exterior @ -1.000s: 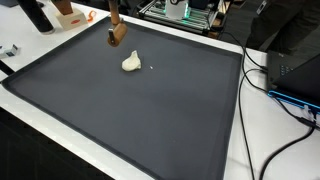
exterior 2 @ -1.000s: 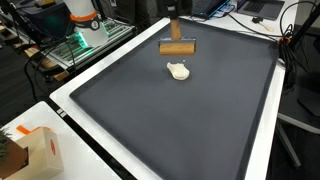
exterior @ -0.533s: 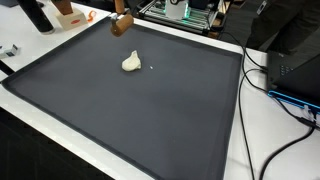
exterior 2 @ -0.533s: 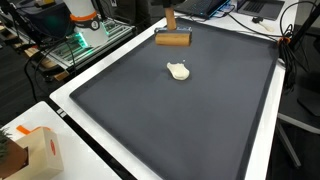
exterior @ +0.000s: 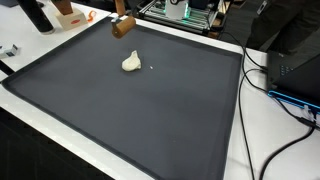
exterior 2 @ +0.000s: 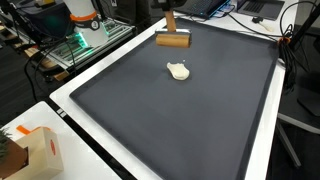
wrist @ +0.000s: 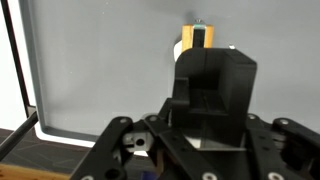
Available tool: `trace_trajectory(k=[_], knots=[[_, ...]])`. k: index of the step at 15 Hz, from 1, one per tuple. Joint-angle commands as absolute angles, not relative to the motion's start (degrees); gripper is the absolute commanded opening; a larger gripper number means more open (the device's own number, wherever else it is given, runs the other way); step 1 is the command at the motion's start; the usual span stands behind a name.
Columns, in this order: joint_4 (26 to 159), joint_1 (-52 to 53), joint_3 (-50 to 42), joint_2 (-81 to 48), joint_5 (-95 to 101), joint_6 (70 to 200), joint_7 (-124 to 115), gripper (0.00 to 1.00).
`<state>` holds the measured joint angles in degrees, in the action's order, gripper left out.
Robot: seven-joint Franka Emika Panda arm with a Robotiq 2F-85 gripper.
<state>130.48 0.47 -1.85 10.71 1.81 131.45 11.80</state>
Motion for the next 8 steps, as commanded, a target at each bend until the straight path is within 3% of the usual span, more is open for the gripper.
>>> trace_trajectory(k=[1, 8], knots=[[127.1, 0.1, -5.2, 8.2, -8.5, 127.5, 16.0, 0.24], [121.6, -1.7, -7.5, 1.4, -24.2, 120.9, 23.3, 0.24]])
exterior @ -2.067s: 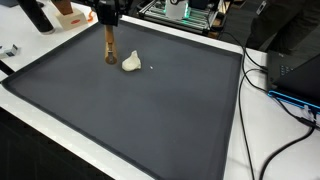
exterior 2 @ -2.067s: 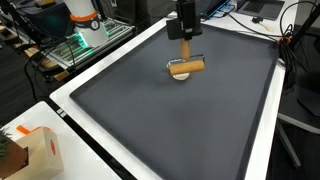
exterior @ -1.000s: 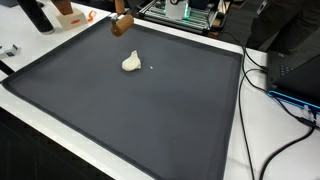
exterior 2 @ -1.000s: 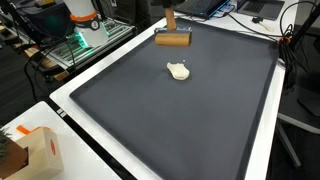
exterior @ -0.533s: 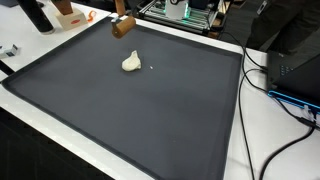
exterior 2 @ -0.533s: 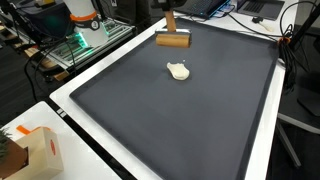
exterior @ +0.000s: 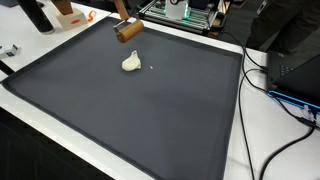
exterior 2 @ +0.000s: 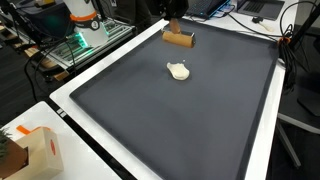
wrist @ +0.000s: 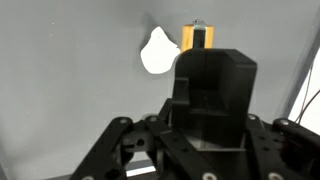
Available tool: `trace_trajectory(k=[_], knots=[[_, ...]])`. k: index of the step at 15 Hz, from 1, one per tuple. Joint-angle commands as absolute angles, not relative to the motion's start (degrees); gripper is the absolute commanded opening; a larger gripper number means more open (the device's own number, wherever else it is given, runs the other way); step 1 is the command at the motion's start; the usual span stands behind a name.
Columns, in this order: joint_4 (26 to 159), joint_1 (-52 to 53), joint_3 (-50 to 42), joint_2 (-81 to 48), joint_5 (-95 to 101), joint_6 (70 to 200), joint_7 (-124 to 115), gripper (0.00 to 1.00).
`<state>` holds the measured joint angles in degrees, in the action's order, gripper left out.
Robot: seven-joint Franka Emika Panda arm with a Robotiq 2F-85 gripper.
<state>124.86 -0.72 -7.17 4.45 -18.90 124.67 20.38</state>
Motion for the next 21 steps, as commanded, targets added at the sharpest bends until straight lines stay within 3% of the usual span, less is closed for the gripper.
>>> trace_trajectory(k=[1, 21], knots=[[121.0, -2.1, -7.3, 0.6, -25.8, 119.8, 24.2, 0.24], [115.7, -6.0, -3.6, -10.9, -36.9, 114.9, 28.2, 0.24]])
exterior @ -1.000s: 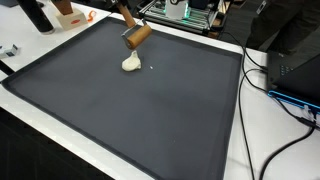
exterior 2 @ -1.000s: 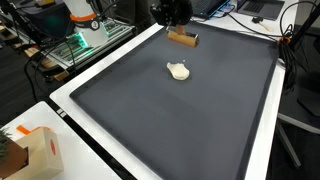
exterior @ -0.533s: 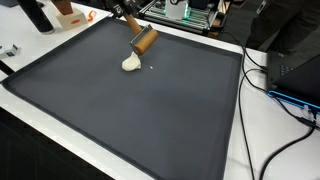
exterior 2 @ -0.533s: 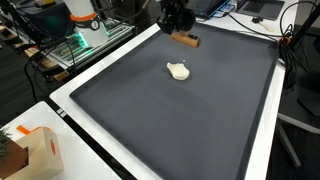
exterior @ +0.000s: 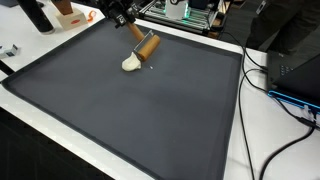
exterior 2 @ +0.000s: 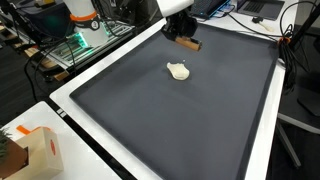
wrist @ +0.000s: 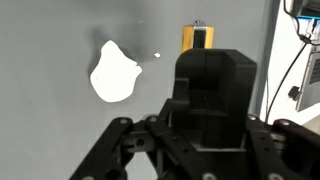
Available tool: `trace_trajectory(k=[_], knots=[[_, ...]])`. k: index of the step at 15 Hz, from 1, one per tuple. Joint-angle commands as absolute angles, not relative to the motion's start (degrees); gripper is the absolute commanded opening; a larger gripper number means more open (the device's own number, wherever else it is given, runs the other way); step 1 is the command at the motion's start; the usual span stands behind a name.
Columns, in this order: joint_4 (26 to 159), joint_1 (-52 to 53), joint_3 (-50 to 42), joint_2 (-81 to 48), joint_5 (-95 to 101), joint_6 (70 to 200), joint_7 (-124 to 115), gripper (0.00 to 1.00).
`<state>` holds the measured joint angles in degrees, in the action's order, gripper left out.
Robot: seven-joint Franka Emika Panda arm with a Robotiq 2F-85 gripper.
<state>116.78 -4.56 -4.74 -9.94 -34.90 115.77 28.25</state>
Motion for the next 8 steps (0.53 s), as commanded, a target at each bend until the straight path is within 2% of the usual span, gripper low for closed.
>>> trace_trajectory(k=[1, 8], knots=[[115.6, -6.1, -3.4, -11.2, -37.1, 114.8, 28.0, 0.24], [115.8, -6.5, -3.1, -12.4, -37.7, 115.2, 26.3, 0.24]])
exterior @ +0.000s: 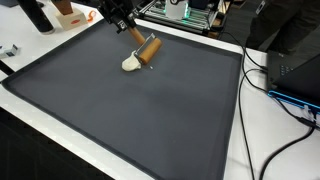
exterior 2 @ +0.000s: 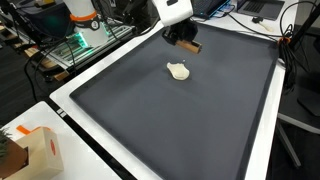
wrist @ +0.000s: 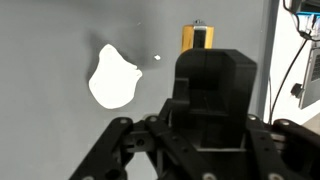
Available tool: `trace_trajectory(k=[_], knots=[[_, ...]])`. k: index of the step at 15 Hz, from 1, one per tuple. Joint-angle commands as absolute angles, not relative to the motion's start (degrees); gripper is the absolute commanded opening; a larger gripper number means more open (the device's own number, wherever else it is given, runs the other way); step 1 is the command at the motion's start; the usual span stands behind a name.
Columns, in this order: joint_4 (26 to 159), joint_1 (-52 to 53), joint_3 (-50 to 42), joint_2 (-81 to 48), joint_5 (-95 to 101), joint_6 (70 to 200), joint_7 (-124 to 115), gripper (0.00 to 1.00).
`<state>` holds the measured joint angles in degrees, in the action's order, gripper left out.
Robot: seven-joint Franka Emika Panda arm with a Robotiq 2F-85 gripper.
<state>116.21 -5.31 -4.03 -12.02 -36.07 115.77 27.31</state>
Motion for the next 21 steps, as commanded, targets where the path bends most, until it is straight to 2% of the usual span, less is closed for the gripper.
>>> trace_trajectory(k=[1, 21], knots=[[115.9, -6.6, -3.0, -12.5, -37.7, 115.3, 26.0, 0.24], [115.1, -5.5, -2.9, -11.8, -34.3, 115.3, 10.5, 0.24]])
